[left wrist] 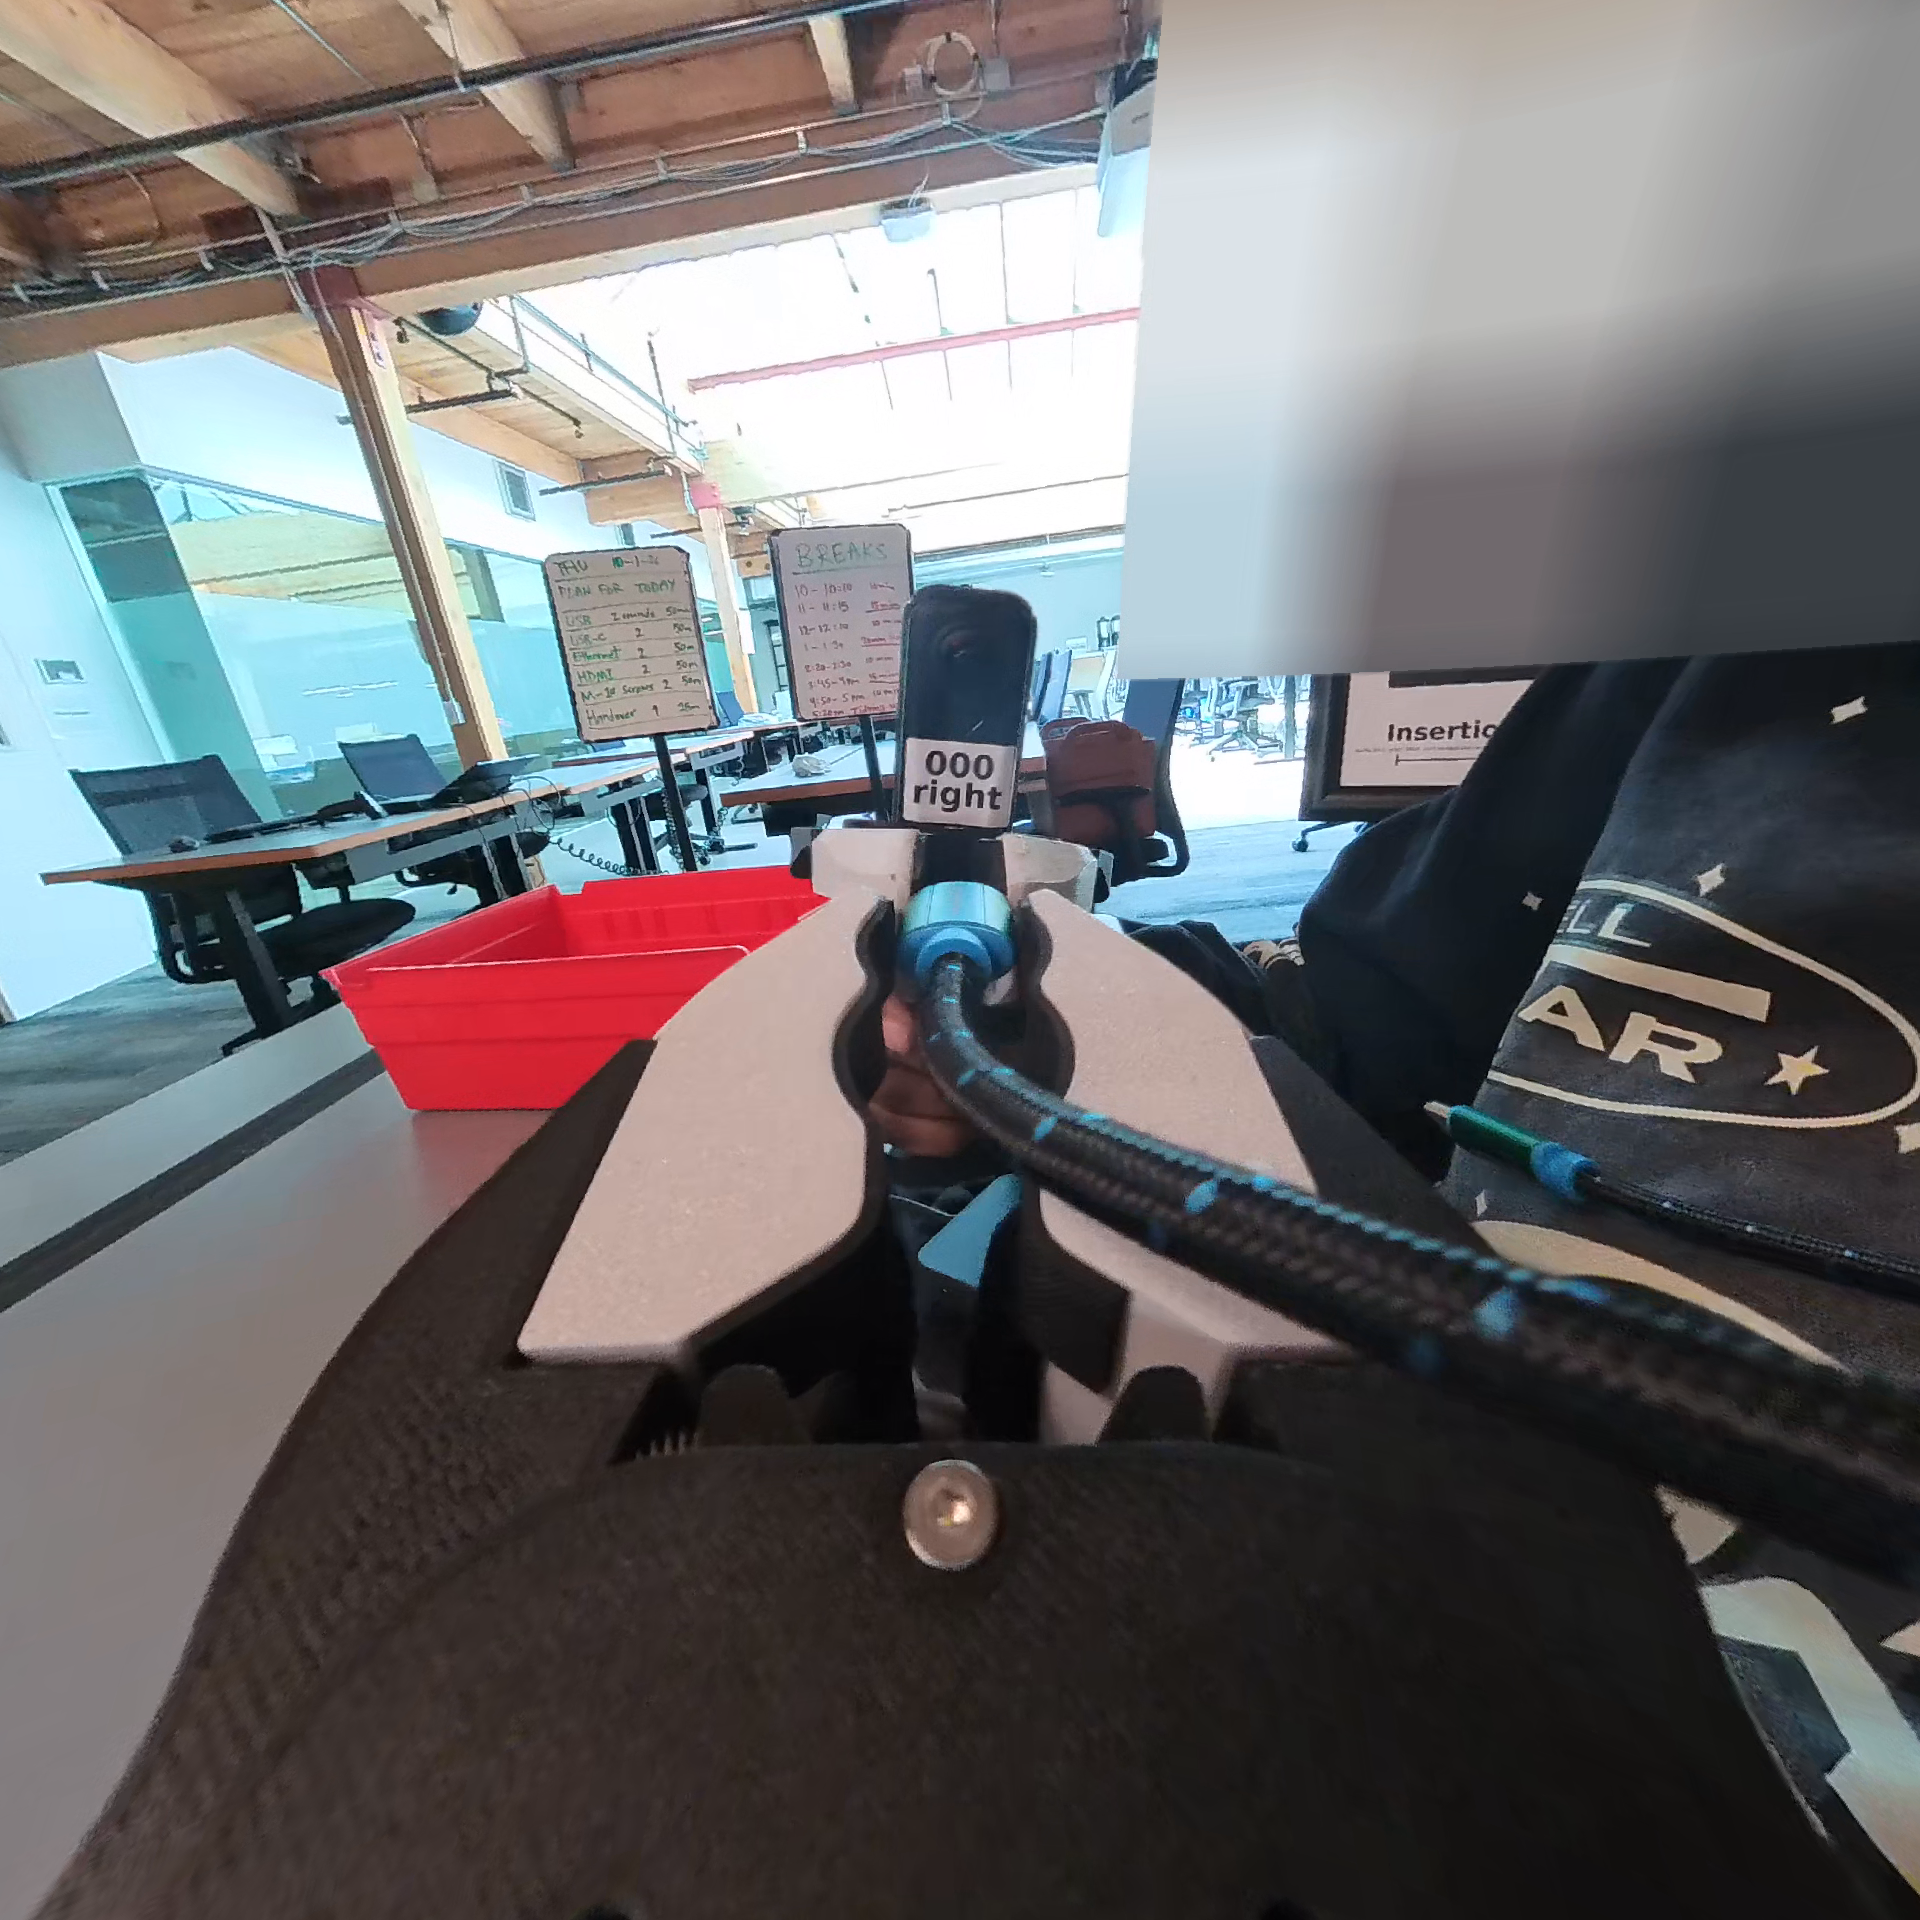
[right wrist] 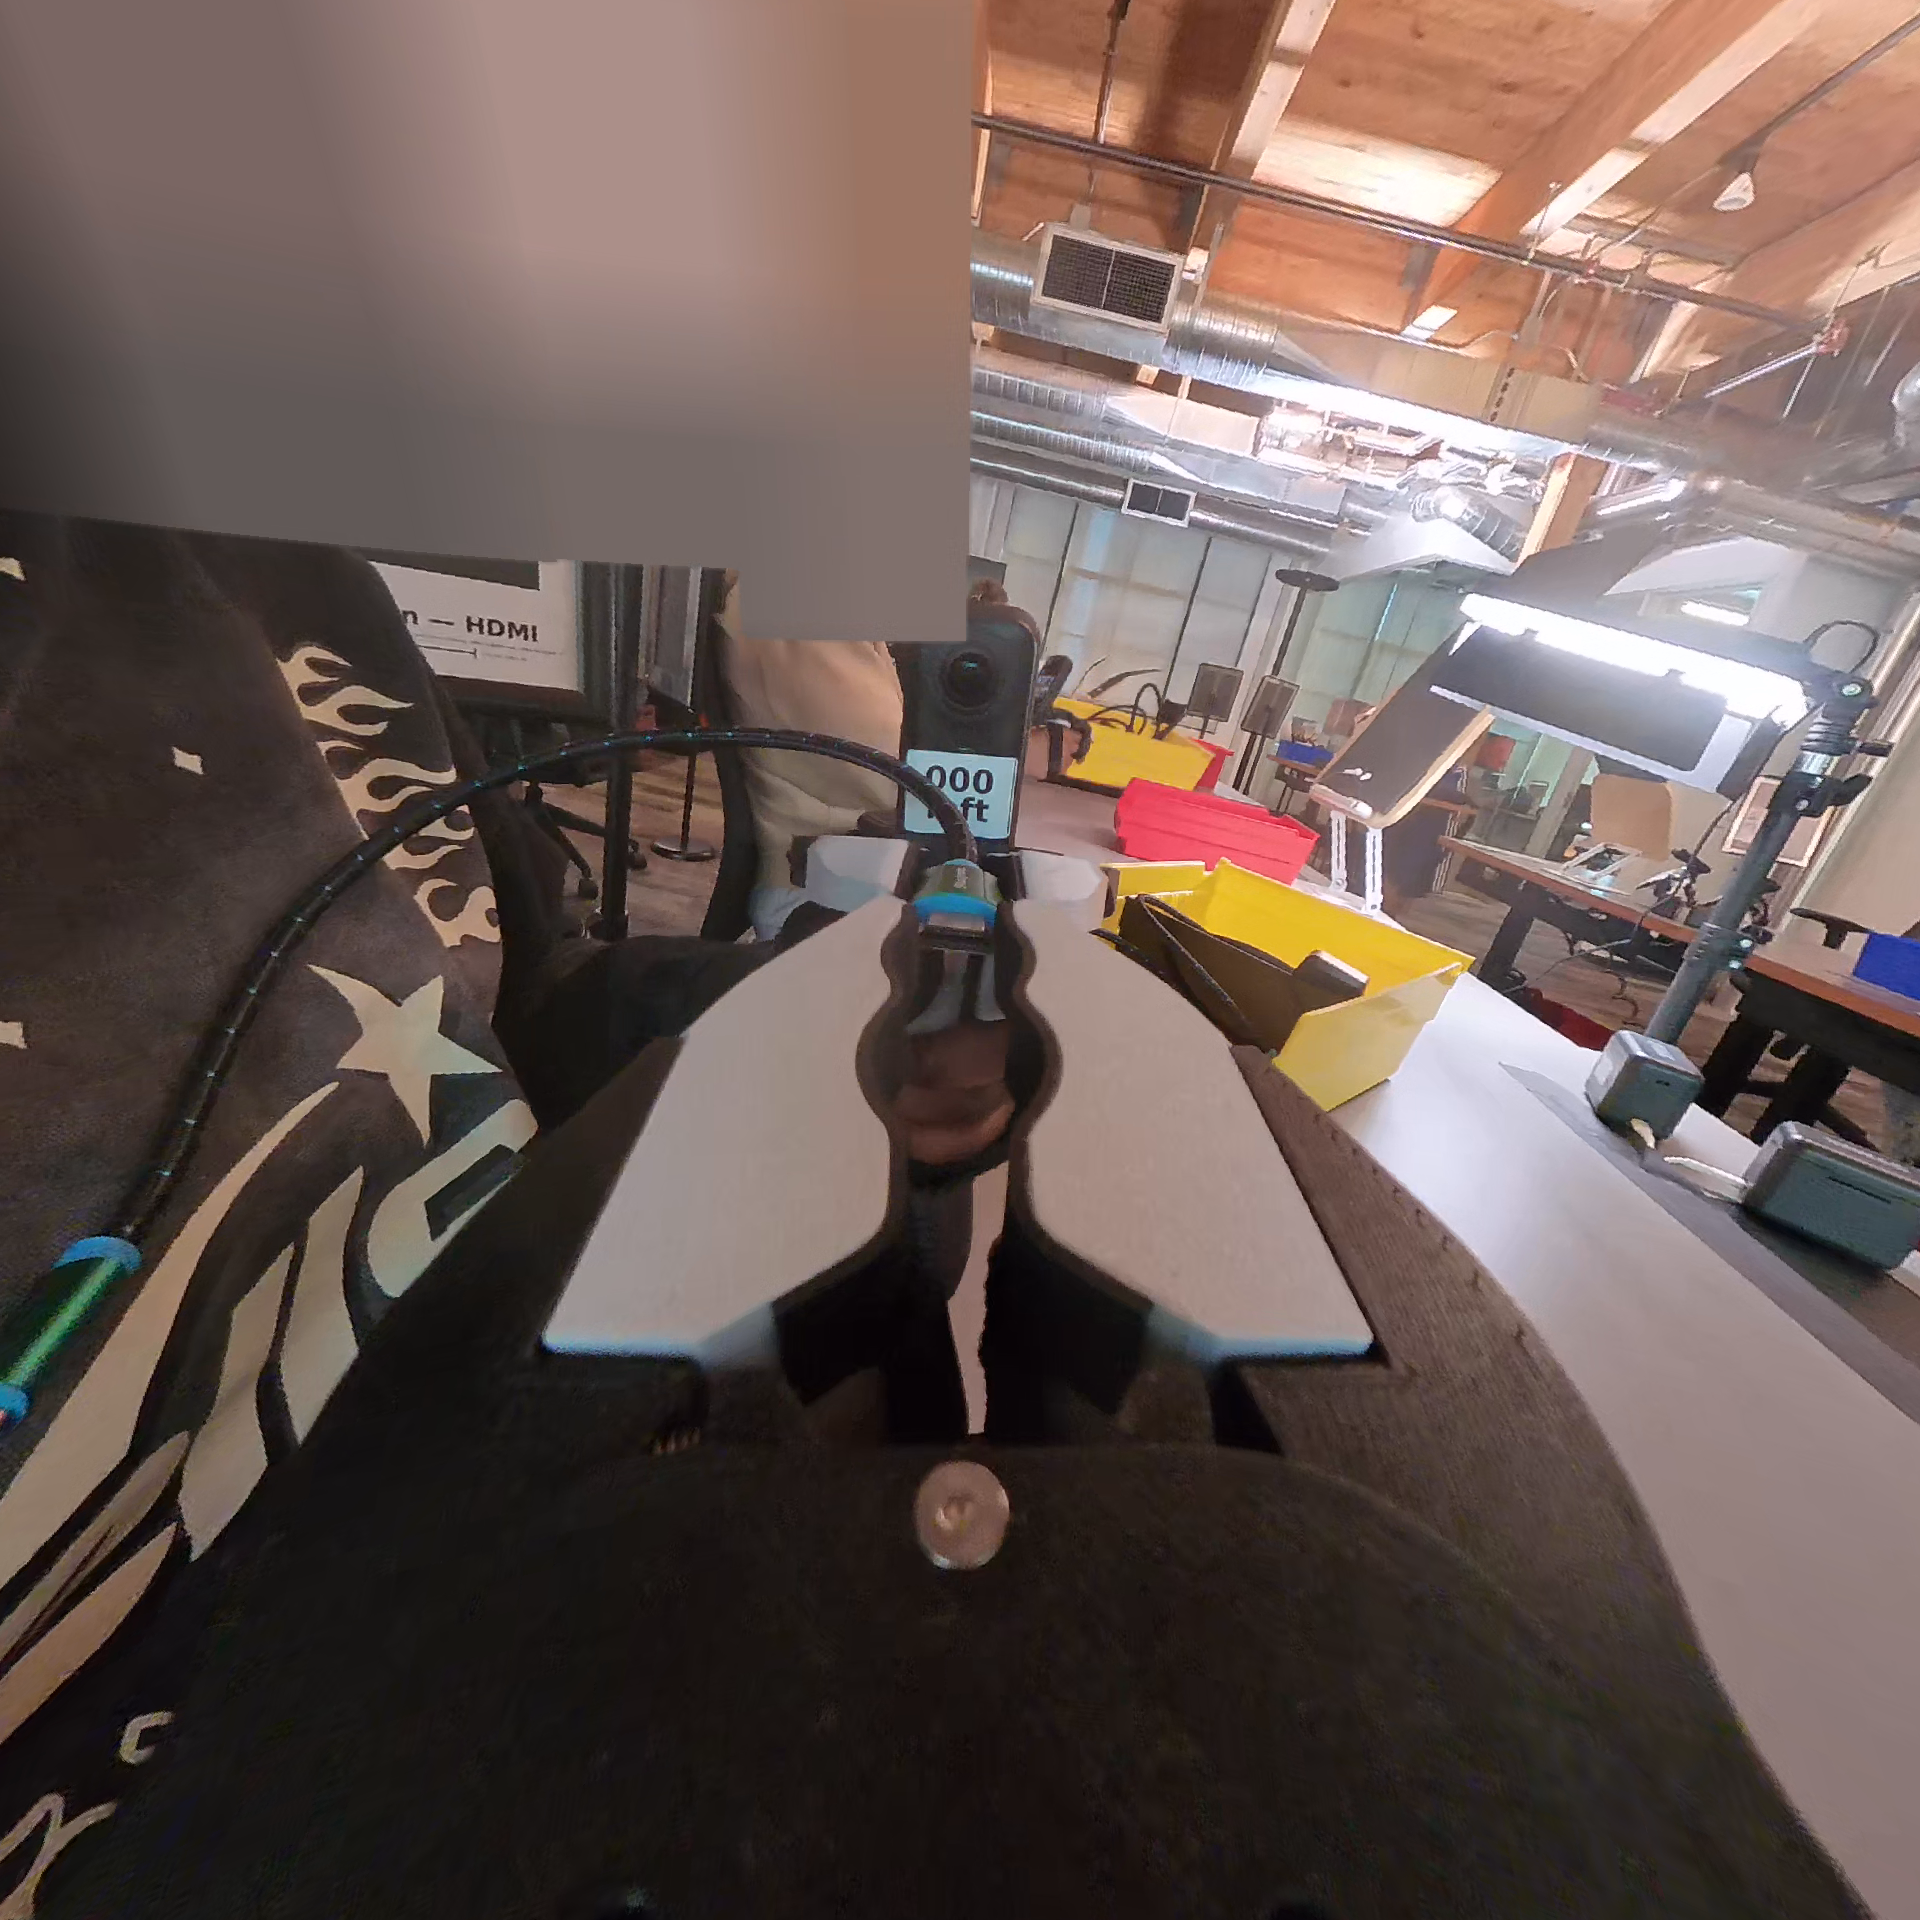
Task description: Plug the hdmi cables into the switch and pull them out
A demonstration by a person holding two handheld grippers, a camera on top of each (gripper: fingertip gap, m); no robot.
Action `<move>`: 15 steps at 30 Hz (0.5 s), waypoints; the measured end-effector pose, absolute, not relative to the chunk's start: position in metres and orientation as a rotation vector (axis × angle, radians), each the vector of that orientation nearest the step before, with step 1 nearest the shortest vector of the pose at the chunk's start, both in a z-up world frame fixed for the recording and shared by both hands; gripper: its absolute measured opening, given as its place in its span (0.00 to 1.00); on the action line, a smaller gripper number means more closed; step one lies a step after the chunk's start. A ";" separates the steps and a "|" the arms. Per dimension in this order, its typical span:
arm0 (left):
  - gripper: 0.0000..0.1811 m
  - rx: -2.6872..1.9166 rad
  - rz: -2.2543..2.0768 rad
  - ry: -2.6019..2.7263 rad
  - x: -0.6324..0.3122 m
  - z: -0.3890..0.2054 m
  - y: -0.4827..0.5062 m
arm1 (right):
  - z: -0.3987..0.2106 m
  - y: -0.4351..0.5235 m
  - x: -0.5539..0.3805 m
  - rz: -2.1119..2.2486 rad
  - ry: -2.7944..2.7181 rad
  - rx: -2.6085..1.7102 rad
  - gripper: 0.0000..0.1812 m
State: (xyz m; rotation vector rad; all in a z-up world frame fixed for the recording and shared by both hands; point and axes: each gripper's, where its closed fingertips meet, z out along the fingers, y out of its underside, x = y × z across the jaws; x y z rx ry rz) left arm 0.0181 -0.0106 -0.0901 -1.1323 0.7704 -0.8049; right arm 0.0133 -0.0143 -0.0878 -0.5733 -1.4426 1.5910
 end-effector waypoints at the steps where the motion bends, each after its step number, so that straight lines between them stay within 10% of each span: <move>1: 0.12 -1.132 -0.809 0.768 0.018 -0.090 -0.011 | -0.088 -0.014 0.013 1.582 -1.442 -0.570 0.08; 8: 0.11 -1.124 -0.746 0.743 0.017 -0.088 -0.012 | -0.088 -0.014 0.016 1.526 -1.499 -0.591 0.08; 15: 0.12 -1.130 -0.735 0.554 -0.019 -0.095 -0.023 | -0.143 0.012 0.065 1.107 -2.111 -0.954 0.51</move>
